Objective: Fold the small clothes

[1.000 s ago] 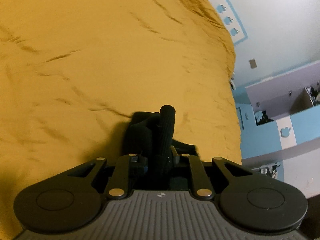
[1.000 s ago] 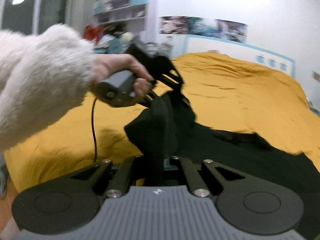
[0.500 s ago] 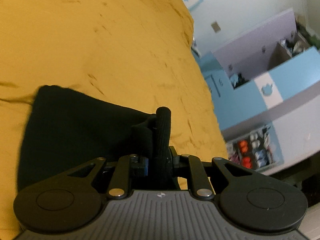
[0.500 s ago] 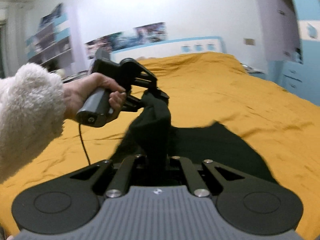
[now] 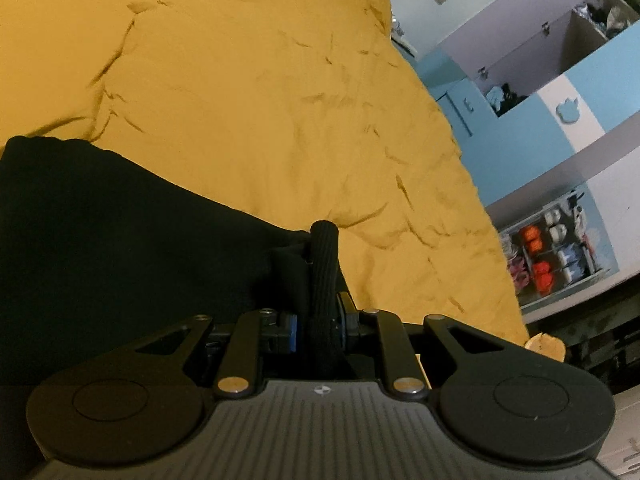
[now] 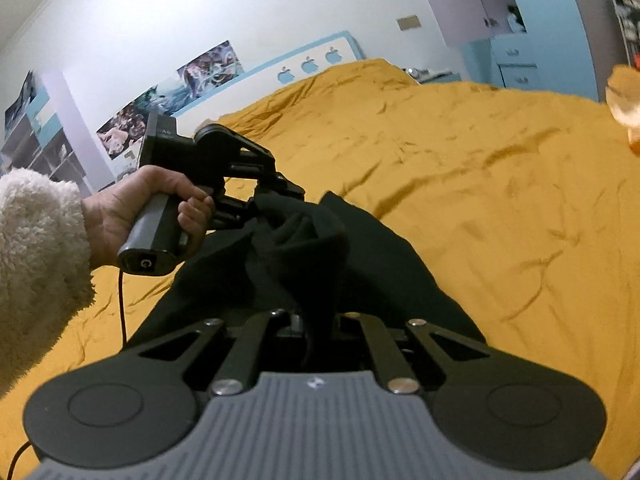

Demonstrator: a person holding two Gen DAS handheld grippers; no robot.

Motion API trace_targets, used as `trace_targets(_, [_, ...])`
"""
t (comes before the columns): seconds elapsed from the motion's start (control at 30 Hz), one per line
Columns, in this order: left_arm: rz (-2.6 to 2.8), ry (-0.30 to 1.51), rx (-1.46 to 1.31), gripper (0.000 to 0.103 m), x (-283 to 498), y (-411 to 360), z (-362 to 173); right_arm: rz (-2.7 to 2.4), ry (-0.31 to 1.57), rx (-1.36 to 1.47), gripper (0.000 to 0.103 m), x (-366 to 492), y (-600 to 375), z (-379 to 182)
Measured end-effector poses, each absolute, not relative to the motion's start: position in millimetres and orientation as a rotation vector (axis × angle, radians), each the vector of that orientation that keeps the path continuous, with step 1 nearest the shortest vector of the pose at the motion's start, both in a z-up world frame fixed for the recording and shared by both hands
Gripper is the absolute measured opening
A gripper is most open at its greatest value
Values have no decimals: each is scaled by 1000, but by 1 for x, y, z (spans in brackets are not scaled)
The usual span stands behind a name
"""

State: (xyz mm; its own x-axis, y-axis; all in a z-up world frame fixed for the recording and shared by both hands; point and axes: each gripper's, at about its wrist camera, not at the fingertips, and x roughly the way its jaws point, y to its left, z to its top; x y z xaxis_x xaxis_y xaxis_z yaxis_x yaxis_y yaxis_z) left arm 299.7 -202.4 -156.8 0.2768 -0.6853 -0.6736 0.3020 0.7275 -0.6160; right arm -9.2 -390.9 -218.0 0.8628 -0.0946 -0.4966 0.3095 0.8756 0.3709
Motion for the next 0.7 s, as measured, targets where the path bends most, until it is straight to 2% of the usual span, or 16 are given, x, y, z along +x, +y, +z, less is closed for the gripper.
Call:
trace_targets(0.47, [-646,1113,-296,21,293,-236,-158,-222,485,578,0,-23,-404,-229])
trace_targets(0.63, [-635,1132,-326,36,297,-243,-165,-230,504,618,0,-22,-409,-234])
trace_targets(0.7, [-635,1125,-323,41,299,-249,-164,-237,513,625,5,-22,-411,-236])
